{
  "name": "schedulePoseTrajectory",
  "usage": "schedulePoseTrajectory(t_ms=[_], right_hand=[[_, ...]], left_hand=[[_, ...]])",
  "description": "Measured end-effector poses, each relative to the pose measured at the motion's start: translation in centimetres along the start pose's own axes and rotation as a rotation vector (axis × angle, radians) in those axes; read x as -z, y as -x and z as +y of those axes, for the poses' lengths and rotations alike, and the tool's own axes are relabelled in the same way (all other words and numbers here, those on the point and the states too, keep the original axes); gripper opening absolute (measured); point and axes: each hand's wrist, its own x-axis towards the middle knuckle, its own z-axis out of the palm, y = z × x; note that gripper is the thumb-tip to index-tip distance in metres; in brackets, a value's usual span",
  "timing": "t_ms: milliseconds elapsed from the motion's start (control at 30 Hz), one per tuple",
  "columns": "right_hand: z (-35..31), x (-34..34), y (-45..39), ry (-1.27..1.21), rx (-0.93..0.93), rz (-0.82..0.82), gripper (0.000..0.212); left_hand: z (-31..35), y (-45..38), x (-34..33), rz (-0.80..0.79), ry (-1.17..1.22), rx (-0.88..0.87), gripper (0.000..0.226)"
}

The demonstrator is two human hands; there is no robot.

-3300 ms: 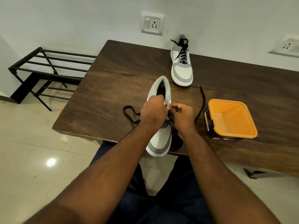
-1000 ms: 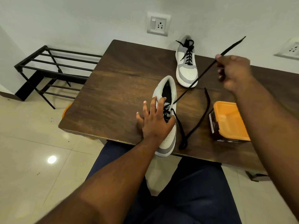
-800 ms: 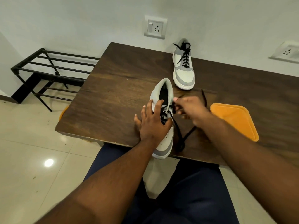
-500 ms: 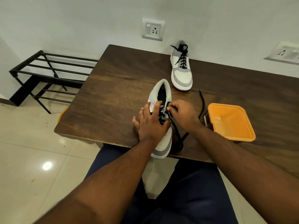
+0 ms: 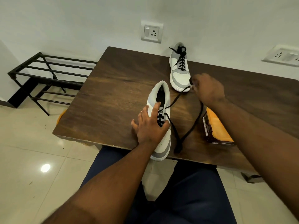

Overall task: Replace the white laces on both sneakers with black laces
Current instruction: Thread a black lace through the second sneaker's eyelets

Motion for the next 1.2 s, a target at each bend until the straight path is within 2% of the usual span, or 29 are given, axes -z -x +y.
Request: schedulePoseTrajectory(t_ms=[67, 100, 167, 233, 300, 367, 433, 500, 567, 633, 700, 767, 833, 967, 1000, 1067, 1133, 1200], right_hand=[[-0.8, -1.4, 2.0, -0.218, -0.101, 0.062, 0.048], [-1.5, -2.3, 3.3, -0.373, -0.127, 0.065, 0.050], [-3.0, -3.7, 6.5, -0.668, -0.115, -0.084, 0.041], [-3.7, -5.2, 10.0, -0.837, -0.093, -0.271, 0.042], [-4.2, -6.1, 12.9, -0.913, -0.117, -0.366, 0.053], [-4.7, -7.0, 14.8, -0.879, -0.178, -0.325, 0.057], [-5.5, -6.8, 15.7, -0.820, -0.243, -0.245, 0.049], [-6.2, -5.2, 16.2, -0.883, -0.326, -0.223, 0.029], [-7.0, -3.2, 17.3, -1.133, -0.331, -0.263, 0.013], [-8.1, -1.0, 18.2, -1.328, -0.209, -0.275, 0.030], [-9.1, 0.2, 18.3, -1.411, -0.082, -0.235, 0.040], [-9.9, 0.5, 17.6, -1.440, -0.016, -0.217, 0.047], [-10.4, 0.5, 16.4, -1.444, -0.026, -0.187, 0.049], [-10.3, 0.7, 14.6, -1.450, -0.157, -0.070, 0.038], [-9.7, 0.7, 14.2, -1.370, -0.224, -0.008, 0.032], [-8.1, 0.5, 13.8, -0.989, -0.251, 0.120, 0.030], [-7.6, 0.6, 13.9, -0.717, -0.051, 0.114, 0.046], [-8.2, 0.5, 14.1, -0.668, 0.190, -0.092, 0.050]], left_hand=[[0.0, 0.0, 0.0, 0.007, 0.003, -0.003, 0.074], [-0.1, 0.1, 0.0, 0.001, 0.007, 0.000, 0.074], [-0.1, 0.3, -0.1, 0.003, 0.022, -0.007, 0.072], [-0.2, 0.3, -0.1, 0.009, 0.052, -0.020, 0.064], [-0.3, 0.3, -0.1, 0.023, 0.076, -0.015, 0.058], [-0.1, 0.2, -0.1, 0.028, 0.086, -0.011, 0.059], [-0.1, 0.2, 0.0, 0.043, 0.139, 0.004, 0.059], [0.1, 0.4, 0.7, 0.078, 0.250, 0.057, 0.059], [0.0, 1.3, 1.7, 0.130, 0.322, 0.087, 0.038], [-0.2, 3.3, 3.2, 0.129, 0.557, 0.120, 0.021], [0.2, 6.1, 5.1, -0.055, 0.931, 0.224, 0.032], [0.3, 7.9, 6.2, -0.267, 1.083, 0.222, 0.041], [0.3, 8.0, 6.4, -0.333, 1.155, 0.175, 0.034], [-0.1, 6.9, 7.7, -0.239, 1.089, 0.189, 0.012], [-0.3, 6.8, 7.9, -0.193, 1.071, 0.210, 0.012], [-0.4, 6.6, 8.2, -0.131, 1.042, 0.249, 0.014], [0.0, 6.5, 8.6, -0.153, 0.993, 0.235, 0.014], [0.5, 6.4, 9.2, -0.212, 0.910, 0.165, 0.014]])
